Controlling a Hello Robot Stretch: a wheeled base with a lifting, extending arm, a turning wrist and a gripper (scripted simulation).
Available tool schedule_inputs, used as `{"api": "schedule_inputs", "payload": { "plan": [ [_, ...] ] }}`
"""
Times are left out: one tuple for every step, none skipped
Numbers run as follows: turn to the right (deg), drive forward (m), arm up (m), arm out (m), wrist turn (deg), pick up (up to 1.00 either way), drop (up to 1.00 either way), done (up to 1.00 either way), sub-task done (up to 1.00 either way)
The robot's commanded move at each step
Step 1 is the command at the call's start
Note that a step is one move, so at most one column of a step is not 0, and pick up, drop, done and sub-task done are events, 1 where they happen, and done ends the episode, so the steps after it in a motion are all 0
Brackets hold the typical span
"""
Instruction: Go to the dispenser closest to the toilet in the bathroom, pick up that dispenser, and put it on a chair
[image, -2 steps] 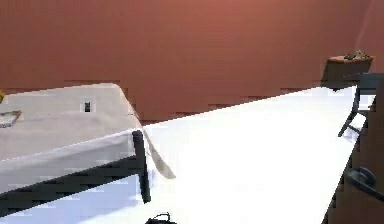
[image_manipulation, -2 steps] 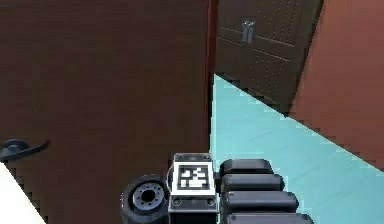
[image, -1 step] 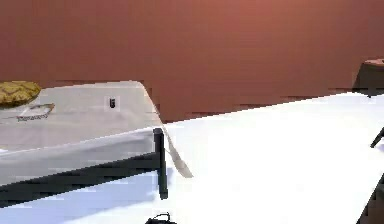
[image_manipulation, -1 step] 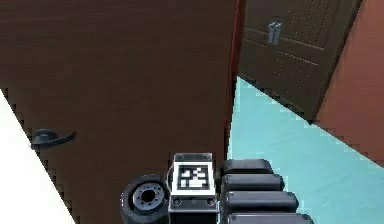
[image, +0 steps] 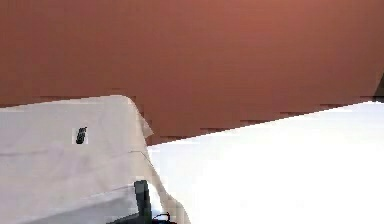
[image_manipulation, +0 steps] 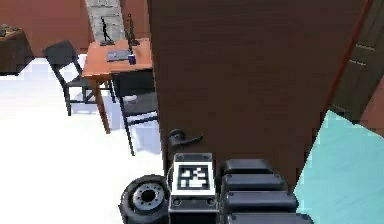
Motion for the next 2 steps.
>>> {"api": "schedule_inputs", "payload": {
  "plan": [
    [42.0,0.00,0.00,0.00,0.0,0.00,0.00,0.00,0.00],
    [0.0,1.00,0.00,0.00,0.0,0.00,0.00,0.00,0.00]
  ]
}}
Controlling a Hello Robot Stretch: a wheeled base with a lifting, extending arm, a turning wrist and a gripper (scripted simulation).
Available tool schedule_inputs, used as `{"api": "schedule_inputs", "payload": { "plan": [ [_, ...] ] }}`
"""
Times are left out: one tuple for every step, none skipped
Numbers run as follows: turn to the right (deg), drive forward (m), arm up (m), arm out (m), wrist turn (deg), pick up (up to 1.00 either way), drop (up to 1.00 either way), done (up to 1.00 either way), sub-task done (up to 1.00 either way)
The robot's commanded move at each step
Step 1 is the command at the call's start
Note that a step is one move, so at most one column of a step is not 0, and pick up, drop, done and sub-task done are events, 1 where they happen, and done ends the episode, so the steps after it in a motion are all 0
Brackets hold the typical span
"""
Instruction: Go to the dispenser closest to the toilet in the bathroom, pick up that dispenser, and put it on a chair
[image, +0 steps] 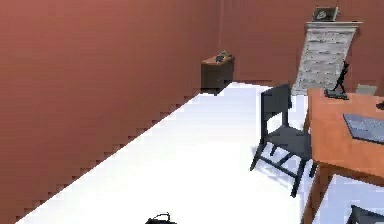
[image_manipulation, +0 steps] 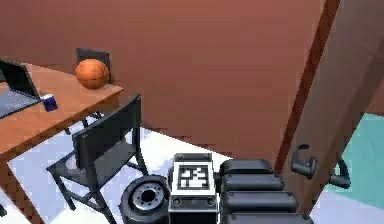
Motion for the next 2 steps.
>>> {"api": "schedule_inputs", "payload": {
  "plan": [
    [24.0,0.00,0.00,0.00,0.0,0.00,0.00,0.00,0.00],
    [0.0,0.65,0.00,0.00,0.0,0.00,0.00,0.00,0.00]
  ]
}}
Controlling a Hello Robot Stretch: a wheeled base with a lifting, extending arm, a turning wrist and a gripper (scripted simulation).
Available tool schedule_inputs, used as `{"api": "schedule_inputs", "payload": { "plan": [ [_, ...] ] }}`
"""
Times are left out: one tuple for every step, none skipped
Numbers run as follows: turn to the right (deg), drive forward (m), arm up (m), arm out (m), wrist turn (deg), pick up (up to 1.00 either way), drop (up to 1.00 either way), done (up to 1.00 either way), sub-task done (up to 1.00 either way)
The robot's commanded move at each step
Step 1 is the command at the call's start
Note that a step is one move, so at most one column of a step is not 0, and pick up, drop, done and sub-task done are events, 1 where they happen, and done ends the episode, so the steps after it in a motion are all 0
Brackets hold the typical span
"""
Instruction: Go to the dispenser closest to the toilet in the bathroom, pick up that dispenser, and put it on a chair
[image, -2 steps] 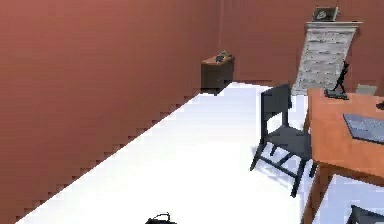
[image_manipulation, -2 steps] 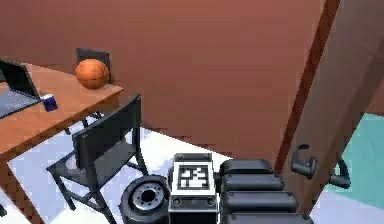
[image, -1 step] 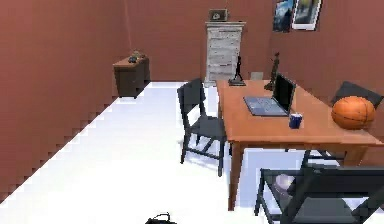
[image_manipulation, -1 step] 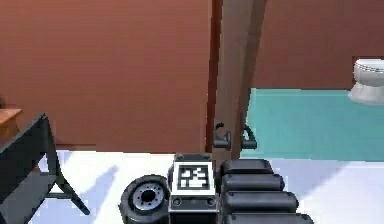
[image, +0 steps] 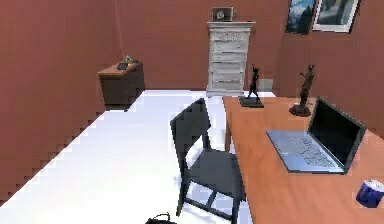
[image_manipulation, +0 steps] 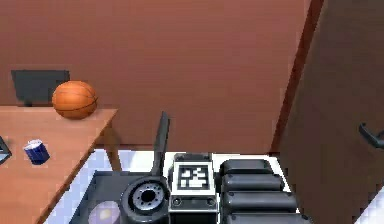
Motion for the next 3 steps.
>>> {"api": "schedule_inputs", "payload": {
  "plan": [
    [-21.0,0.00,0.00,0.00,0.0,0.00,0.00,0.00,0.00],
    [0.0,0.00,0.00,0.48,0.0,0.00,0.00,0.00,0.00],
    [0.0,0.00,0.00,0.00,45.0,0.00,0.00,0.00,0.00]
  ]
}}
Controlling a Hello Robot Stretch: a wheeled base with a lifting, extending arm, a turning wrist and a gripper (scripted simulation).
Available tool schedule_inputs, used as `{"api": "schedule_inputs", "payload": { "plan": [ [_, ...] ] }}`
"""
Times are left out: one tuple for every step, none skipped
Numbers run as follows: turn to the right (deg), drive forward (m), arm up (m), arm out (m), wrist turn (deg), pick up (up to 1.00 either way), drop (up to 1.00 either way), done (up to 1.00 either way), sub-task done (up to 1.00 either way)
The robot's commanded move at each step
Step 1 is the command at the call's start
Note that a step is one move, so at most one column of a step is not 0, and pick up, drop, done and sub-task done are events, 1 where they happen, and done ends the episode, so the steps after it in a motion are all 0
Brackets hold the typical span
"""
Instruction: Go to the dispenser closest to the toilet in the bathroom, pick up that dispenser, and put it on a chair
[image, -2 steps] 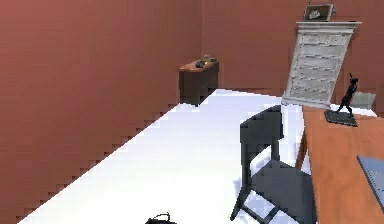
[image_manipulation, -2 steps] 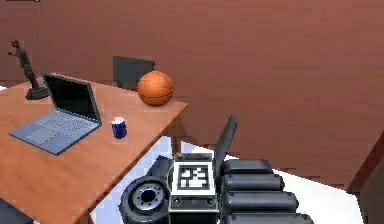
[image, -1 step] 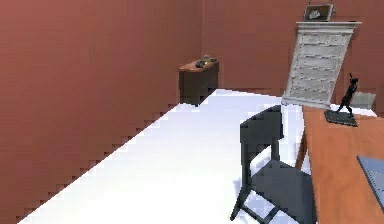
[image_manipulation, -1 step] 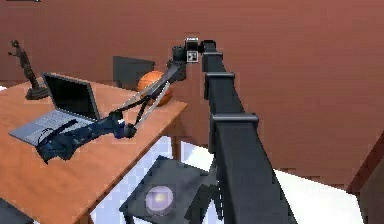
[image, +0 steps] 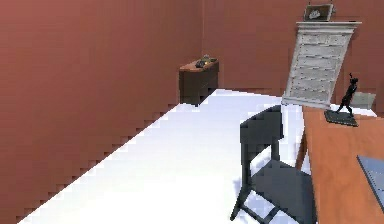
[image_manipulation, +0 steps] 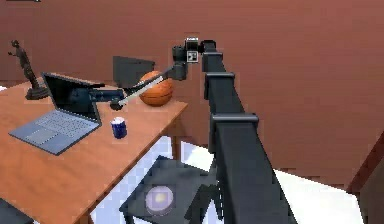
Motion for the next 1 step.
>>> {"api": "schedule_inputs", "payload": {
  "plan": [
    [0.0,0.00,0.00,0.00,45.0,0.00,0.00,0.00,0.00]
  ]
}}
